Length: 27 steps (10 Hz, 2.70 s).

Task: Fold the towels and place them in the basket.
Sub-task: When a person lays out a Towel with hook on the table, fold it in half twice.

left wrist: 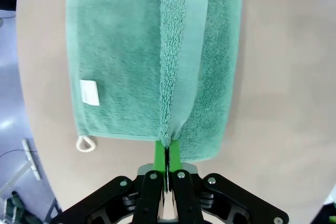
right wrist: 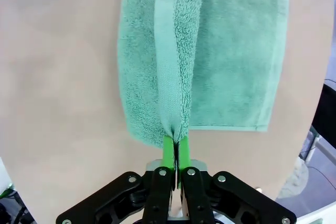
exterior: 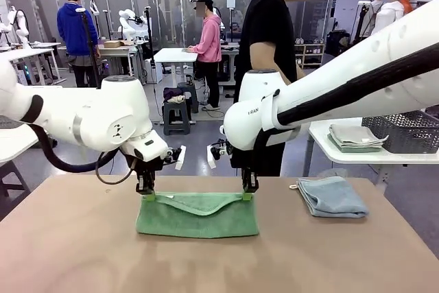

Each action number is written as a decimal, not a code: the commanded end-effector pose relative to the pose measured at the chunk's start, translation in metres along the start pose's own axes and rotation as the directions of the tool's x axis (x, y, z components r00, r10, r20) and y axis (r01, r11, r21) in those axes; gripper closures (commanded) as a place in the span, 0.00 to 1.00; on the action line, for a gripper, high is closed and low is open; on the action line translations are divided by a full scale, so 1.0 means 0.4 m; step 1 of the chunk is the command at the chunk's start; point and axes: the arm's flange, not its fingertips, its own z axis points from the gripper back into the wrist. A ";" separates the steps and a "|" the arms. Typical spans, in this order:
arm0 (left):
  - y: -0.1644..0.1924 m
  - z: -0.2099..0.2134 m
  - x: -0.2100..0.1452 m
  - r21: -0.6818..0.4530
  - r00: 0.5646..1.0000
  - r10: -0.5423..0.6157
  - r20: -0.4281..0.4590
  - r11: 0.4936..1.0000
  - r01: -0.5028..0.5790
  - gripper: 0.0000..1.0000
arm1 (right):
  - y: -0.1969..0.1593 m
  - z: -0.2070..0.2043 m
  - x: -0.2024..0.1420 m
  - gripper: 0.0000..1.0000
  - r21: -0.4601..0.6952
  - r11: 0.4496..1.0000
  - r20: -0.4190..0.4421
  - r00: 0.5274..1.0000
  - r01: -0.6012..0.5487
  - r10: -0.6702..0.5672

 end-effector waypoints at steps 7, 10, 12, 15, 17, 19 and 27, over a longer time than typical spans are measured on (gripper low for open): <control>0.170 -0.058 -0.012 0.050 0.995 0.096 -0.036 0.994 -0.094 0.97 | -0.184 -0.020 -0.040 0.96 -0.034 0.999 -0.013 1.000 -0.009 0.009; 0.152 -0.051 -0.024 0.037 0.996 0.083 -0.025 0.996 -0.082 0.97 | -0.163 -0.013 -0.034 0.96 -0.037 0.999 -0.007 1.000 0.010 -0.010; 0.177 -0.076 -0.028 0.017 0.996 0.078 -0.035 0.997 -0.077 0.97 | -0.172 -0.025 -0.032 0.96 -0.033 0.999 -0.005 1.000 0.010 -0.010; 0.204 -0.100 -0.032 0.022 0.995 0.085 -0.046 0.996 -0.084 0.97 | -0.211 -0.079 -0.034 0.96 -0.037 0.999 0.034 0.999 0.015 -0.014; 0.219 -0.117 -0.033 0.034 0.995 0.086 -0.050 0.996 -0.084 0.97 | -0.231 -0.104 -0.033 0.96 -0.043 0.999 0.034 0.999 0.014 -0.012; 0.227 -0.132 -0.027 0.046 0.995 0.081 -0.060 0.996 -0.078 0.97 | -0.241 -0.132 -0.037 0.96 -0.049 0.999 0.042 0.999 0.017 -0.015; 0.197 -0.018 -0.127 0.092 0.990 0.137 0.032 0.986 -0.139 0.47 | -0.170 -0.025 -0.092 0.53 -0.111 0.992 0.117 0.992 0.067 -0.054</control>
